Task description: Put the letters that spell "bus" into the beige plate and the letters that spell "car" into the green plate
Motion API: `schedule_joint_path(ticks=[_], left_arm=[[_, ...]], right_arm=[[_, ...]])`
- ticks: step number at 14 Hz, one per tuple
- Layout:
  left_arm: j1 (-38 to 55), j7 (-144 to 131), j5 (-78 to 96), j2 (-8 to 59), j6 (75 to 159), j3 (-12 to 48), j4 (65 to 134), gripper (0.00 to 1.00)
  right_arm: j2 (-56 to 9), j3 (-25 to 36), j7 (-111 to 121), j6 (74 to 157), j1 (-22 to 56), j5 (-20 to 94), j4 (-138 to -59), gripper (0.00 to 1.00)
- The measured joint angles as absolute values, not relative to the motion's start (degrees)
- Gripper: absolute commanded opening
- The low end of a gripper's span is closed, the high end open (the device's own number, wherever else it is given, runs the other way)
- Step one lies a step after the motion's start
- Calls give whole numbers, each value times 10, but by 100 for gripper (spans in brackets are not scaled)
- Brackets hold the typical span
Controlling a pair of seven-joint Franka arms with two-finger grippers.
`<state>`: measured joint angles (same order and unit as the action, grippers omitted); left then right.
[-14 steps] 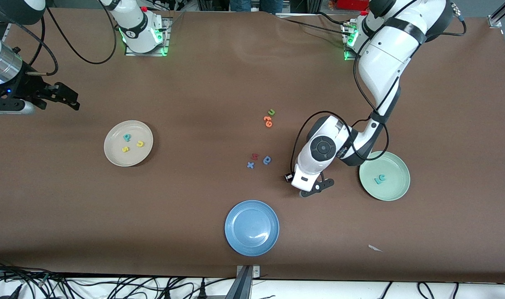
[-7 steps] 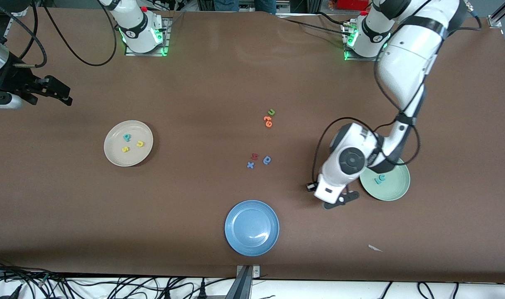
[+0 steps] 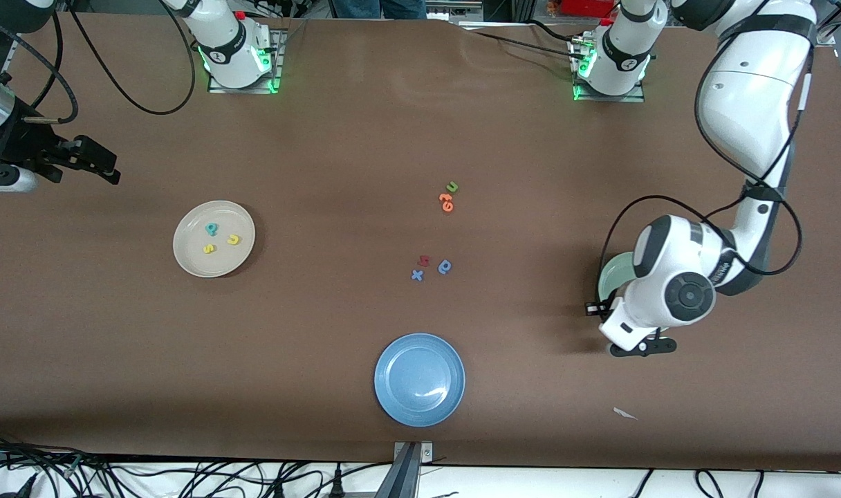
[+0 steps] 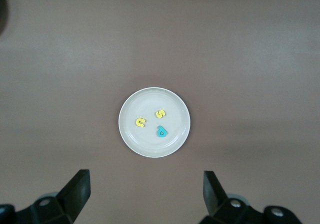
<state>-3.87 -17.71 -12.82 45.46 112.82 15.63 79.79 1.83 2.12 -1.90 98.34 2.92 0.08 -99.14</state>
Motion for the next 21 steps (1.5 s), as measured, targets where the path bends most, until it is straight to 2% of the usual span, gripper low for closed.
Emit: schedule_joint_path(ticks=[1,3,8,11,16,21], left_arm=[[-50,-146,-137,455,1108,156,799,34],[-66,-104,-158,455,1066,156,799,100],[-69,-88,-163,444,1054,157,797,100],[-83,-86,-164,412,1051,157,795,100],[-90,-58,-138,349,989,150,799,100],[-45,27,-39,203,977,42,879,100]], right_arm=[[18,21,-19,983,29,1,-991,100],[18,21,-19,983,28,1,-991,100],[18,21,-19,983,25,1,-990,100],[17,21,-19,983,25,1,-990,100],[16,21,-19,983,25,1,-990,100],[15,21,-19,982,25,1,-989,100]])
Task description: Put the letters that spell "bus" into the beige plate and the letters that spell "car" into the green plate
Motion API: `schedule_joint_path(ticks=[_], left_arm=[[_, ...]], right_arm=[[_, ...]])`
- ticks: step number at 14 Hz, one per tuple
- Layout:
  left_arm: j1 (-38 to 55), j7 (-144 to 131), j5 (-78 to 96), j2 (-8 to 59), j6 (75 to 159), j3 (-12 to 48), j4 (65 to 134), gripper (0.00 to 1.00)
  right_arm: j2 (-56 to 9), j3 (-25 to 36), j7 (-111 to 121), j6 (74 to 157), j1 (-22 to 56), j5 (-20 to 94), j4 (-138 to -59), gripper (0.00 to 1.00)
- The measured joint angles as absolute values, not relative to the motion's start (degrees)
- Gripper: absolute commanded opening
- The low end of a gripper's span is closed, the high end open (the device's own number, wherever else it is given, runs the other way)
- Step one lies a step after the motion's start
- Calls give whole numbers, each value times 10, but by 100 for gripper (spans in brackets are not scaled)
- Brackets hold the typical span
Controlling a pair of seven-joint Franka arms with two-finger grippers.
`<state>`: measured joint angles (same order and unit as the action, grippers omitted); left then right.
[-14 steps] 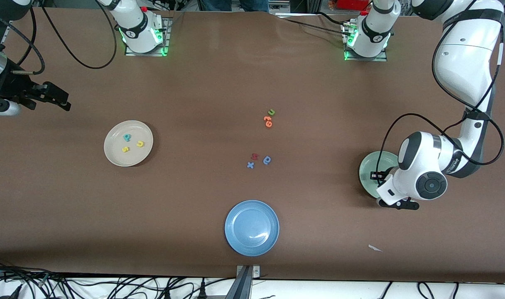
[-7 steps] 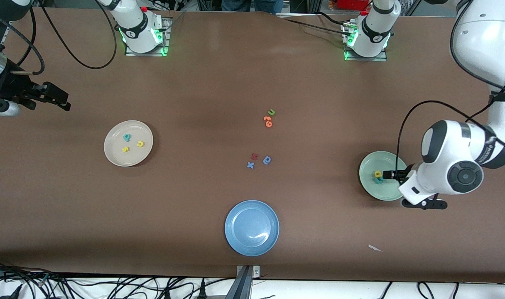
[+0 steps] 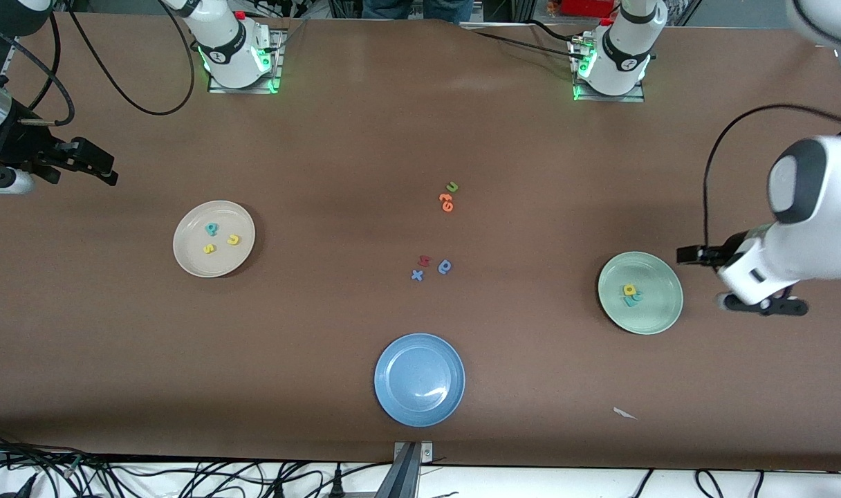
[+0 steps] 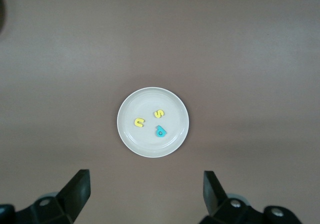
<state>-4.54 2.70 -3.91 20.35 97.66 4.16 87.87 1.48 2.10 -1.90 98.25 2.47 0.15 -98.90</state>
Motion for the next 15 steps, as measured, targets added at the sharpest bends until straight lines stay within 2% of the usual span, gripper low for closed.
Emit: schedule_joint_path(ticks=[3,6,15], left_arm=[[-26,23,-38,120,970,31,902,100],[-13,16,-37,69,966,30,912,100],[20,15,-37,41,949,-2,921,100]], right_arm=[[14,21,-19,982,24,1,-989,100],[13,21,-19,982,24,2,-989,100],[12,21,-19,982,24,2,-988,100]])
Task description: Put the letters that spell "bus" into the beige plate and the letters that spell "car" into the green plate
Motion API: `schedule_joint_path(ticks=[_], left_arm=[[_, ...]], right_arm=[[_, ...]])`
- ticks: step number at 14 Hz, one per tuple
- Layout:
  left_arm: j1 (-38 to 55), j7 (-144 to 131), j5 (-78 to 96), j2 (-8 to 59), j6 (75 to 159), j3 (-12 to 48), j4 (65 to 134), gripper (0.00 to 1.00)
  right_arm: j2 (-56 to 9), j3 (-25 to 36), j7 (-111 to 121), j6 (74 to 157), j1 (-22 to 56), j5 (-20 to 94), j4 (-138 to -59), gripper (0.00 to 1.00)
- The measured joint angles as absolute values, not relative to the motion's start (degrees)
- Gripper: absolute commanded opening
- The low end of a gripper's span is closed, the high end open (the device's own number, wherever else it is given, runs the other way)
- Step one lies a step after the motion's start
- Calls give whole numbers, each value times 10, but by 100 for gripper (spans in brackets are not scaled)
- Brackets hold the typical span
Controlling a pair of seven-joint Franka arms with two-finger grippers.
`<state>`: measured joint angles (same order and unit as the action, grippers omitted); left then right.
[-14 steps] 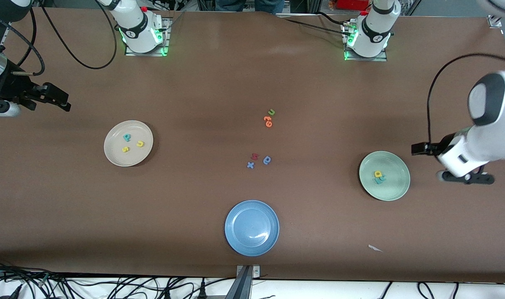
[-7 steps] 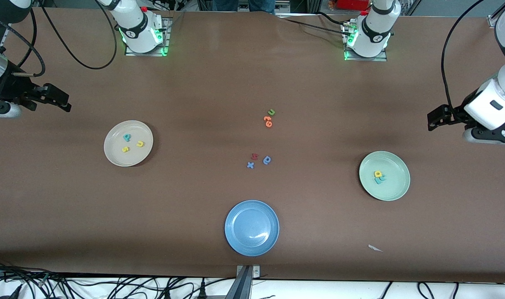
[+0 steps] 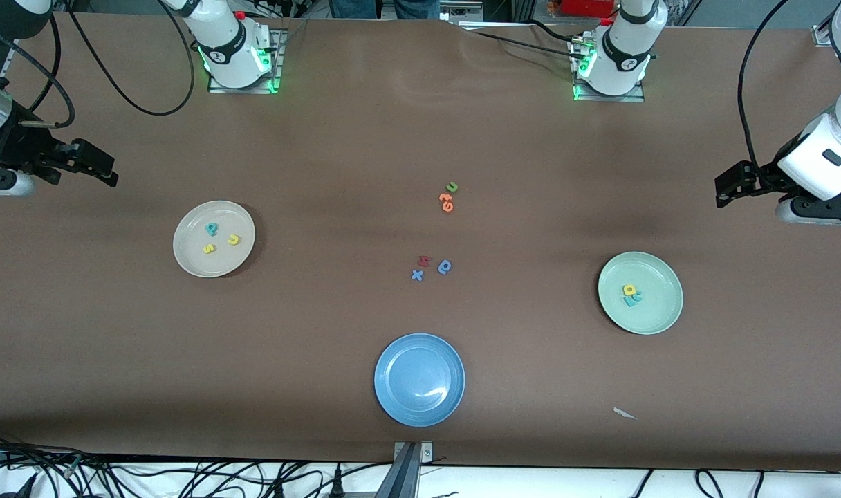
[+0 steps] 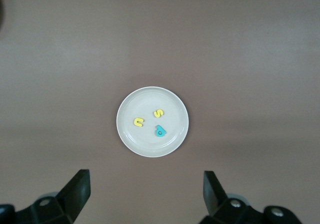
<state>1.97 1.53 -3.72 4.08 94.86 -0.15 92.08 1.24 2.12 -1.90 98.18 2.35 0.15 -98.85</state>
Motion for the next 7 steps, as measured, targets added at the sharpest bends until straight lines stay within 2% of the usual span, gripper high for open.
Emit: schedule_joint_path(ticks=[7], left_arm=[[20,15,-36,41,944,-4,921,100]], right_arm=[[12,21,-19,982,23,2,-988,100]])
